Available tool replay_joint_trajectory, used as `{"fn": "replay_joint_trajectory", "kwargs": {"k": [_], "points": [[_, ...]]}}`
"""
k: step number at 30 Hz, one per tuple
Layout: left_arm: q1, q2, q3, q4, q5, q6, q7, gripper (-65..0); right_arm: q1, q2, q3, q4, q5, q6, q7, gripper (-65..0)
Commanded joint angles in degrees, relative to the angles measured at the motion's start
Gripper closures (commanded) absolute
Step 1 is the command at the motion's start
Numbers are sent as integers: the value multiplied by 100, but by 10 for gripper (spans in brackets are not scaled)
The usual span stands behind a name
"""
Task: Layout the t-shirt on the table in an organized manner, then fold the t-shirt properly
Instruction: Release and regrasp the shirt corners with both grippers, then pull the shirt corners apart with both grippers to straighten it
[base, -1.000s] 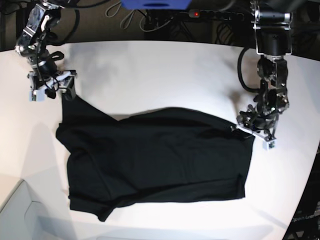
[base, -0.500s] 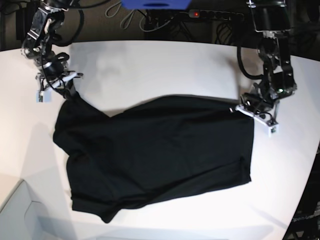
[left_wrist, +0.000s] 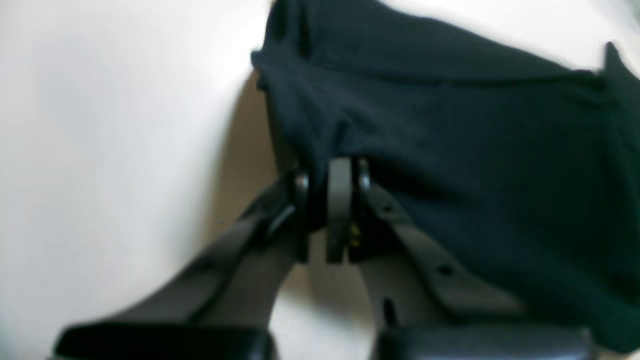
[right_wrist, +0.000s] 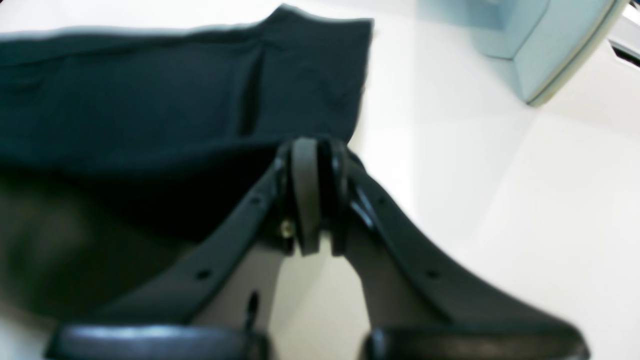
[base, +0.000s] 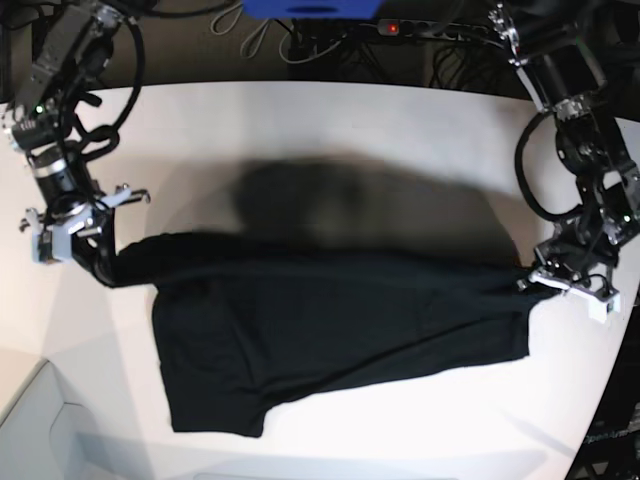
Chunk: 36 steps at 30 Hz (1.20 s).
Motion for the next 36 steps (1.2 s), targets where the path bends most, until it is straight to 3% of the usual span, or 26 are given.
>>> {"fn": "replay_joint_trajectory", "kwargs": {"k": [1, 5, 9, 13, 15, 18, 21, 24, 27, 32, 36], "points": [[-292, -23, 86, -375, -21, 12, -43, -5, 193, 48, 1, -86, 38, 10, -1, 0], [-1048, -32, 288, -2467, 5, 12, -43, -5, 729, 74, 1, -605, 29, 10, -573, 0], [-1585, -155, 270, -3716, -30, 12, -26, -46, 791, 144, -26, -772, 29, 10, -617, 0], [-1725, -173, 262, -3812, -30, 65, -26, -246, 826, 144, -26, -824, 29, 10, -617, 0], [-1725, -208, 253, -3812, -30, 21, -69, -282, 826, 153, -8, -824, 29, 10, -617, 0], [-1743, -217, 253, -3812, -30, 21, -113, -284, 817, 153, -17, -824, 29, 10, -634, 0], [-1708, -217, 183, -3329, -224, 21, -69, -289, 809, 153, -17, -824, 29, 10, -643, 0], [-1101, -181, -266, -1949, -953, 21, -43, -359, 765, 144, -8, -824, 29, 10, -643, 0], [-688, -173, -345, -885, -1437, 47, -377, -411, 703, 144, -26, -824, 29, 10, -626, 0], [-530, -225, 86, -630, -1322, 73, -878, -418, 677, 118, -26, -833, 29, 10, -652, 0], [-257, -190, 121, -278, -1032, 65, -386, -417, 589, 127, -26, -833, 29, 10, -626, 0]]}}
